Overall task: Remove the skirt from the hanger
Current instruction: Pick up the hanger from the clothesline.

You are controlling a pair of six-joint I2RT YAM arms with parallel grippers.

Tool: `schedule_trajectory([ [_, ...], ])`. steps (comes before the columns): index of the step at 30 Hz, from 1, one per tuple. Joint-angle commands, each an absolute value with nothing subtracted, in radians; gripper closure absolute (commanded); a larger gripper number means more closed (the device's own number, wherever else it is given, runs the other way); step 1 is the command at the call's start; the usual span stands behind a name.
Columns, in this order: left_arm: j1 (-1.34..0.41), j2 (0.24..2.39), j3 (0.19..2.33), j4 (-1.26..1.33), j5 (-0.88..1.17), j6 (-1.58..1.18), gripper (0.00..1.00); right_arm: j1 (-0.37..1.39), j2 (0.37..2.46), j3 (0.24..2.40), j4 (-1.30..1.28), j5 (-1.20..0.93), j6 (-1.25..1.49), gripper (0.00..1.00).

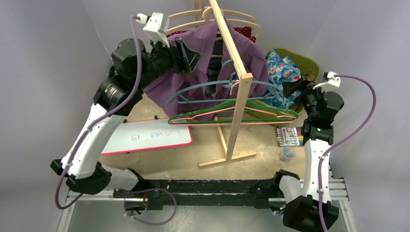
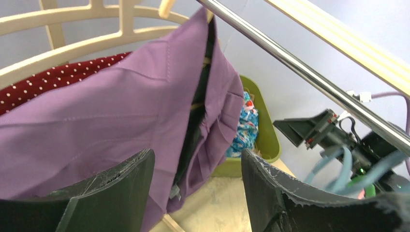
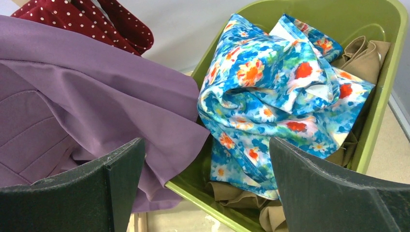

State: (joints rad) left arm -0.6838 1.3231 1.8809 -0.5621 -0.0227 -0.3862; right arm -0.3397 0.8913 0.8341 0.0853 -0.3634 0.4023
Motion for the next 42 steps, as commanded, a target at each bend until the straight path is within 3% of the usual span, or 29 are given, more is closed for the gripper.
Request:
schedule_trajectory([
  [1, -0.616, 1.369, 1.965, -0.45, 0.105, -0.424, 0.35, -0.327, 0.891, 0.852, 0.125, -0.39, 0.391, 0.01],
  [12, -0.558, 1.482, 2.079, -0.368, 0.164, -0.446, 0.41, -0.319, 0.885, 0.849, 0.124, -0.403, 0.403, 0.01],
  [21, -0.487, 1.528, 2.237, -0.699, 0.028, -0.098, 0.38, -0.257, 0.866, 0.859, 0.083, -0.387, 0.386, 0.01],
  [29, -0.383, 1.558, 2.178, -0.667, 0.169, -0.166, 0.39, -0.234, 0.882, 0.87, 0.077, -0.37, 0.37, 0.01],
  [34, -0.299, 1.566, 2.137, -0.635, 0.406, -0.235, 0.41, -0.223, 0.861, 0.847, 0.089, -0.343, 0.365, 0.01],
  [42, -0.281, 1.536, 2.042, -0.604, 0.504, -0.229, 0.42, -0.221, 0.884, 0.85, 0.093, -0.344, 0.366, 0.01],
])
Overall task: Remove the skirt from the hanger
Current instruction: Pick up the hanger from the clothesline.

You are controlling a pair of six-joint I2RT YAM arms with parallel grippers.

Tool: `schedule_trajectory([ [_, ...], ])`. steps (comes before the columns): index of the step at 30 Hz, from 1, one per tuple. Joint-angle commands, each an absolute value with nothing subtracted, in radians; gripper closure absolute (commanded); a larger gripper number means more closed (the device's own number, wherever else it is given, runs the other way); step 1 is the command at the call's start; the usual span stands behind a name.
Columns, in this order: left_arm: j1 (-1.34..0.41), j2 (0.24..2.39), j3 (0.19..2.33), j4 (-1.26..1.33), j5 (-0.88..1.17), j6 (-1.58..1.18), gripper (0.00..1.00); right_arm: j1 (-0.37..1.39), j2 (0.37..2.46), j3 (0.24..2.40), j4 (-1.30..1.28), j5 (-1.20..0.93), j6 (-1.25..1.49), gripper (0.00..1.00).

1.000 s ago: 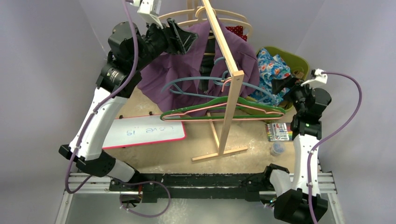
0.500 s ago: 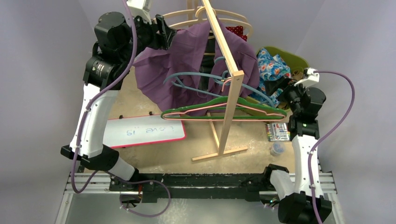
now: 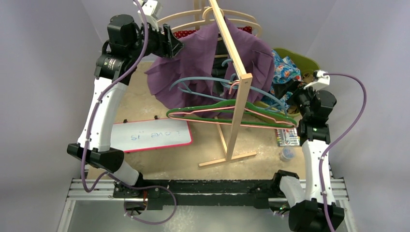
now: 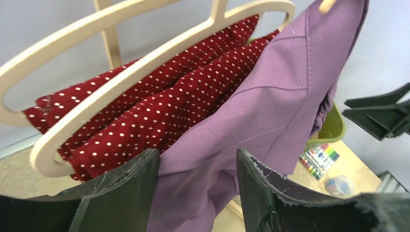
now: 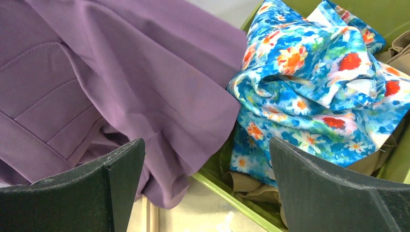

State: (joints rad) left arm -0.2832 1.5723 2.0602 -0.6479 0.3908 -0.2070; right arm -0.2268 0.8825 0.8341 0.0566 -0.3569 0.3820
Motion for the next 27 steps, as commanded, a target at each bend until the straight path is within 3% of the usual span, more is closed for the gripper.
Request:
schedule_trajectory([
  [1, -0.28, 1.535, 2.034, -0.604, 0.52, -0.228, 0.42, -0.221, 0.886, 0.849, 0.095, -0.344, 0.367, 0.01],
  [12, -0.281, 1.532, 1.959, -0.556, 0.486, -0.215, 0.43, -0.221, 0.913, 0.854, 0.074, -0.332, 0.354, 0.01],
  [16, -0.282, 1.576, 1.961, -0.513, 0.65, -0.286, 0.44, -0.221, 0.923, 0.854, 0.065, -0.334, 0.35, 0.01],
  [27, -0.282, 1.349, 1.634, -0.194, 0.72, -0.531, 0.57, -0.221, 0.919, 0.842, 0.072, -0.34, 0.351, 0.01],
])
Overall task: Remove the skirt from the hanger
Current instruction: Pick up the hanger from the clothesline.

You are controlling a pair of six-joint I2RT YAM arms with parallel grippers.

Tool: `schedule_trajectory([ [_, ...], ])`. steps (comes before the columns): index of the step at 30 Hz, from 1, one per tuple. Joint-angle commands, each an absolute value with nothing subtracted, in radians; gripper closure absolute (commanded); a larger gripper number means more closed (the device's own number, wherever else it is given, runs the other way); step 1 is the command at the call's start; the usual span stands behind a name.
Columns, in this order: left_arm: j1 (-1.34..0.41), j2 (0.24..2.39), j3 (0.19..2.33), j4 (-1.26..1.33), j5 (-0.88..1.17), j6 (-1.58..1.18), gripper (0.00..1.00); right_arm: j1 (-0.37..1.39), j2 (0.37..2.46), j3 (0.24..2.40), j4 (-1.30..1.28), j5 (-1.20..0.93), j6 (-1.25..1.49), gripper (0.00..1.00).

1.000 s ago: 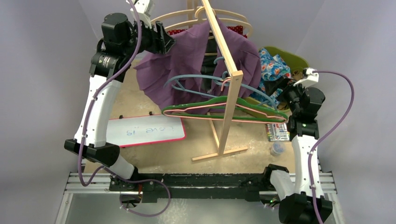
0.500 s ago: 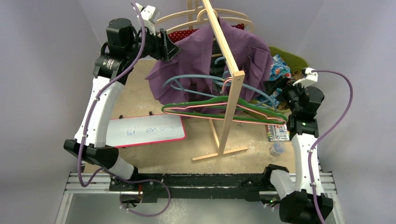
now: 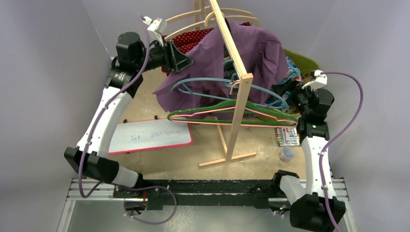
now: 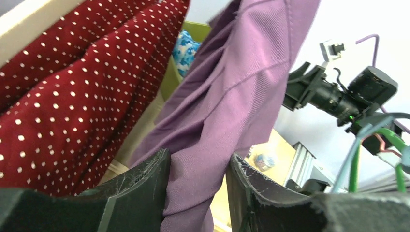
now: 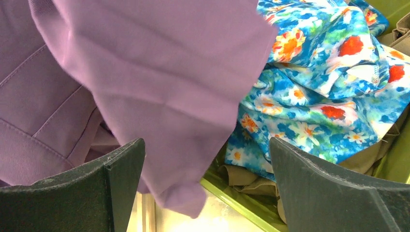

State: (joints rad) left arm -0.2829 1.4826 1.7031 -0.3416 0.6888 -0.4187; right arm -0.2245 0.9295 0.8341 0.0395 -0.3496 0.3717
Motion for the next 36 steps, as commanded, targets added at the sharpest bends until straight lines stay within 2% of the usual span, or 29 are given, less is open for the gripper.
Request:
schedule_trajectory([
  [1, -0.282, 1.325, 1.611, -0.177, 0.716, -0.545, 0.58, -0.221, 0.922, 0.84, 0.072, -0.342, 0.351, 0.01],
  [4, -0.283, 1.289, 1.557, -0.131, 0.717, -0.602, 0.6, -0.221, 0.935, 0.839, 0.074, -0.348, 0.351, 0.01],
  [7, -0.284, 1.273, 1.461, 0.033, 0.763, -0.758, 0.59, -0.221, 0.948, 0.835, 0.073, -0.355, 0.353, 0.01],
  [10, -0.292, 1.25, 1.405, 0.108, 0.762, -0.814, 0.5, -0.221, 0.954, 0.83, 0.07, -0.362, 0.359, 0.01],
  [13, -0.304, 1.253, 1.406, 0.059, 0.718, -0.788, 0.48, -0.221, 0.952, 0.826, 0.07, -0.366, 0.361, 0.01],
  [20, -0.378, 1.252, 1.444, -0.172, 0.563, -0.624, 0.5, -0.221, 0.949, 0.828, 0.069, -0.373, 0.367, 0.01],
  [25, -0.398, 1.251, 1.471, -0.219, 0.517, -0.595, 0.62, -0.221, 0.952, 0.827, 0.08, -0.374, 0.374, 0.01],
  [33, -0.398, 1.281, 1.541, -0.215, 0.513, -0.652, 0.88, -0.221, 0.949, 0.858, 0.083, -0.382, 0.392, 0.01],
  [36, -0.398, 1.277, 1.554, -0.21, 0.516, -0.661, 0.91, -0.221, 0.939, 0.864, 0.062, -0.384, 0.386, 0.01],
])
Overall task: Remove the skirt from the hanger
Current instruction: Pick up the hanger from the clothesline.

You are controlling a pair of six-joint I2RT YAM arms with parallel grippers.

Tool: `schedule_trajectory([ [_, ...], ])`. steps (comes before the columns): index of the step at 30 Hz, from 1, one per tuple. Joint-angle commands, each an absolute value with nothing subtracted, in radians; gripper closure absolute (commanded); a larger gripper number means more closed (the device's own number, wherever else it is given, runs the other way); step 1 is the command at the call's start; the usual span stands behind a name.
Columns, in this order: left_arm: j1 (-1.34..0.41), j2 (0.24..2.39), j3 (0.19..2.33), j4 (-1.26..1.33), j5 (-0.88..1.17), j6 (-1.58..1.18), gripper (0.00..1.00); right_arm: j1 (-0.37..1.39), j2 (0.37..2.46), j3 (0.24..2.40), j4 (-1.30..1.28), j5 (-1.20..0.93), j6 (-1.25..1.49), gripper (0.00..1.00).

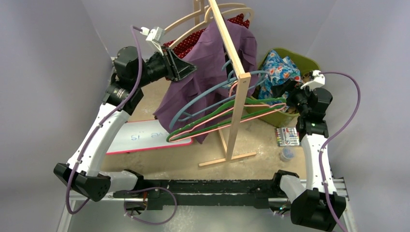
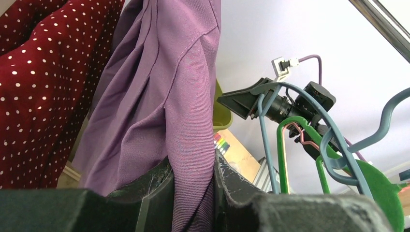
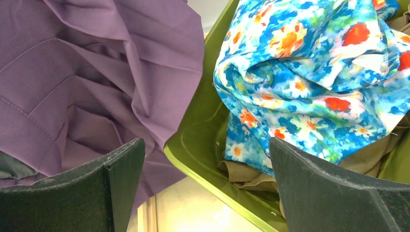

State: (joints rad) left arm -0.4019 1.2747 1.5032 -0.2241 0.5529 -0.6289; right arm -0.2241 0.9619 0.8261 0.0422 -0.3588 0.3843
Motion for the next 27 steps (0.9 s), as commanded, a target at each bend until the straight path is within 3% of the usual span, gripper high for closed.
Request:
schedule_trajectory([
  [1, -0.397, 1.276, 1.559, -0.205, 0.521, -0.665, 0.93, -0.221, 0.935, 0.864, 0.057, -0.386, 0.387, 0.01],
  [4, -0.397, 1.277, 1.578, -0.188, 0.539, -0.689, 1.0, -0.221, 0.934, 0.865, 0.052, -0.39, 0.387, 0.01],
  [27, -0.4, 1.384, 1.804, -0.024, 0.566, -0.942, 1.0, -0.221, 0.925, 0.872, 0.036, -0.391, 0.383, 0.01],
])
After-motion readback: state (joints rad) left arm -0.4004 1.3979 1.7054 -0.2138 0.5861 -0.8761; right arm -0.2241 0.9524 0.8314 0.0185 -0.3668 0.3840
